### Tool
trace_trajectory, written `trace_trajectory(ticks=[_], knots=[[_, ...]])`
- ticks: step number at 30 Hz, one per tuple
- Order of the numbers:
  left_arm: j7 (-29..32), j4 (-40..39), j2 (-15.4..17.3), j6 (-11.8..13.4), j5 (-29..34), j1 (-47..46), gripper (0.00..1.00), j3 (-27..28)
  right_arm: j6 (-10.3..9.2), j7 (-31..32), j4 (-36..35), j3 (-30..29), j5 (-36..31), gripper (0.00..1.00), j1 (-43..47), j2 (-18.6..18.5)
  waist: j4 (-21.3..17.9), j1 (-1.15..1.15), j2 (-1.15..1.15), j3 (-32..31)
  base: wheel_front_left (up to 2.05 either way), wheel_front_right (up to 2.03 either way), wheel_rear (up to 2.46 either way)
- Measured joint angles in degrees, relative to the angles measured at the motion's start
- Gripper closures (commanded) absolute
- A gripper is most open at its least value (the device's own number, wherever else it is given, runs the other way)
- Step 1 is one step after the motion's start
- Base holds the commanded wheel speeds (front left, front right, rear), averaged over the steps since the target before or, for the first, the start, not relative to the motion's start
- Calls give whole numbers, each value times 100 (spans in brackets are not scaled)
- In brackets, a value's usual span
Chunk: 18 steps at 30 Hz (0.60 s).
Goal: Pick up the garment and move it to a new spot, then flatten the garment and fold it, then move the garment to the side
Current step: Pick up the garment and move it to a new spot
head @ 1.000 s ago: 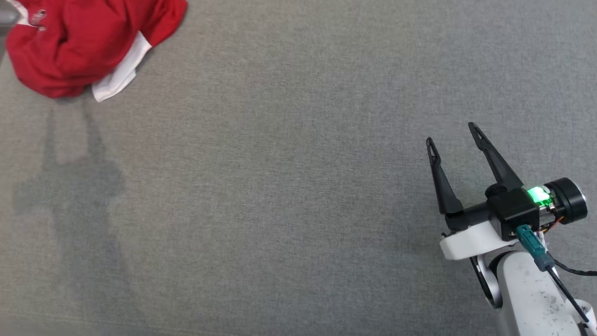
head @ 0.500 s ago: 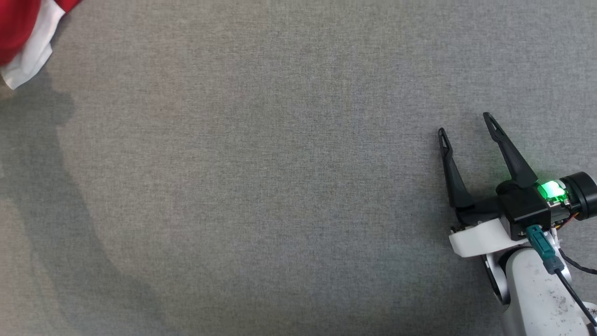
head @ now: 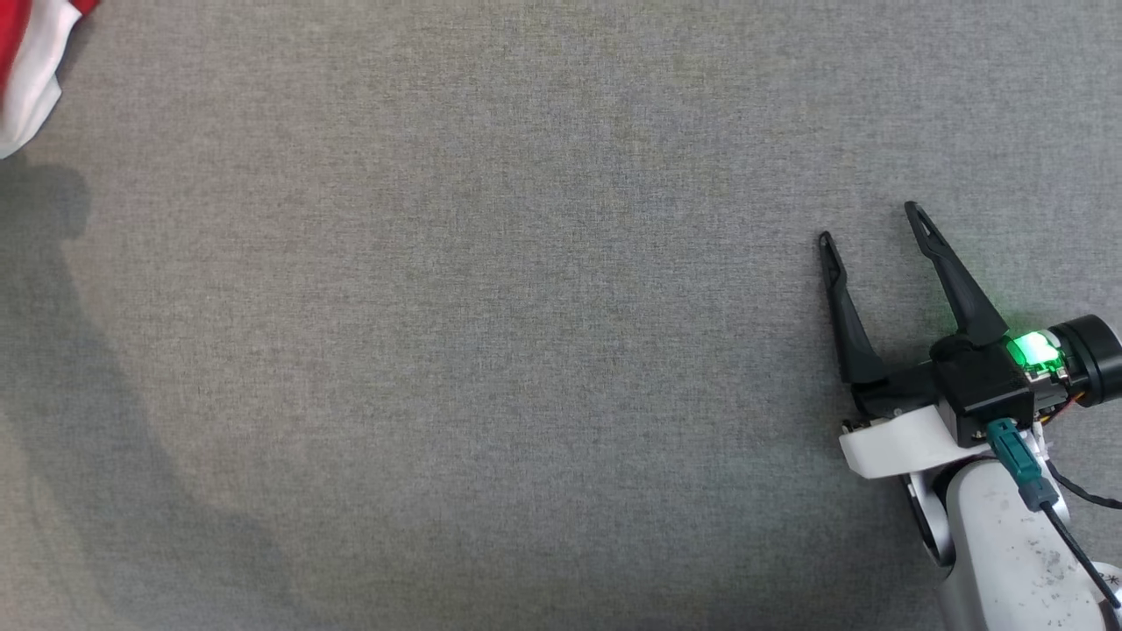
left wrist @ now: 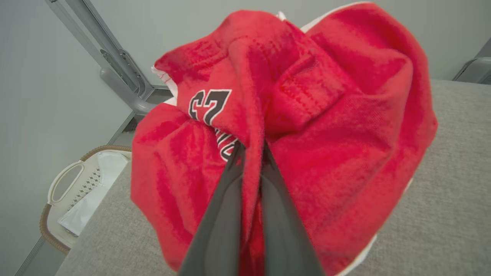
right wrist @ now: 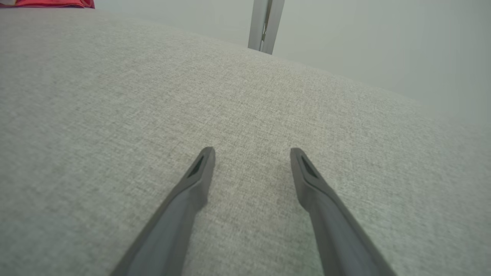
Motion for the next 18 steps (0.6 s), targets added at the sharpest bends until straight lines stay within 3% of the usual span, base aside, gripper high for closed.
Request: trace_trajectory(ticks=[9, 18], knots=[[-347, -115, 476, 0, -135, -1, 100, -412, 0, 3, 290, 146, 286, 0, -16, -2, -34, 0, 0, -457, 0, 0, 0], [-334, -1033, 809, 0, -245, -111, 100, -1341, 0, 4, 550, 281, 732, 0, 124, -1, -153, 0, 0, -1250, 0, 0, 0]])
